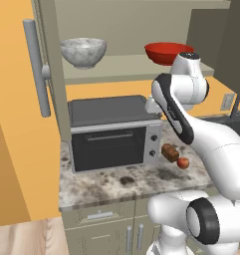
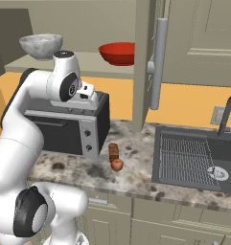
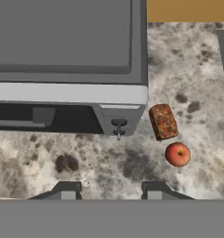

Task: Pick both bowls and place them on the counter. Then place the bread in one bowl and place the apple in the other bowl.

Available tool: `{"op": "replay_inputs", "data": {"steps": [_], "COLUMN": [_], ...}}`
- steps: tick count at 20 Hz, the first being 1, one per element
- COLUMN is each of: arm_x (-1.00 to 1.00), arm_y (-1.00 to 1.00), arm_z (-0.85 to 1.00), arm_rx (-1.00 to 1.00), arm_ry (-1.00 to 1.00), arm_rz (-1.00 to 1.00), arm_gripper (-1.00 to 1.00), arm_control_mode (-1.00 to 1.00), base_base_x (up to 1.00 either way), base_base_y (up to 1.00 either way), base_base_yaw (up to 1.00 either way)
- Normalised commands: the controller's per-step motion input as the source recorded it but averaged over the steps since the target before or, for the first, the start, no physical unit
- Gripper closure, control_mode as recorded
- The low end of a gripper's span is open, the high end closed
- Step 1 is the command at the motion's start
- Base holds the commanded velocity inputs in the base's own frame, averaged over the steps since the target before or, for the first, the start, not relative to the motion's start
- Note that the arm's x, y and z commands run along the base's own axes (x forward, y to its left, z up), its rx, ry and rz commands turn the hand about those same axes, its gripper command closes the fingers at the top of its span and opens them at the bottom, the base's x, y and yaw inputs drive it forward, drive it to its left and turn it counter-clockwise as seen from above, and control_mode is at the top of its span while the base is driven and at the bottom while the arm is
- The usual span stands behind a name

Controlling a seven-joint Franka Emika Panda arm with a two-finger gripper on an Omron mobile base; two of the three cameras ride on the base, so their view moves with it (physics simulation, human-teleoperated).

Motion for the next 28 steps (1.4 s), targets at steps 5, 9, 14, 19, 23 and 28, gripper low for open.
{"op": "replay_inputs", "data": {"steps": [5, 9, 14, 19, 23, 28], "arm_x": [0.00, -0.22, -0.18, 0.04, 0.10, 0.34], "arm_y": [-0.04, -0.01, 0.00, 0.00, -0.03, -0.22], "arm_z": [0.04, 0.37, 0.64, 0.67, 0.69, 0.67], "arm_rx": [0.00, -0.10, -0.17, -0.13, -0.10, -0.08], "arm_ry": [-0.04, -0.30, -0.38, -0.11, 0.00, 0.04], "arm_rz": [0.00, 0.07, 0.09, 0.01, -0.02, -0.02], "arm_gripper": [-1.00, -1.00, -1.00, -1.00, -1.00, -1.00], "arm_control_mode": [-1.00, -1.00, -1.00, -1.00, -1.00, -1.00], "base_base_x": [0.00, 0.00, 0.00, 0.00, 0.00, 0.00], "base_base_y": [0.00, 0.00, 0.00, 0.00, 0.00, 0.00], "base_base_yaw": [0.00, 0.00, 0.00, 0.00, 0.00, 0.00]}}
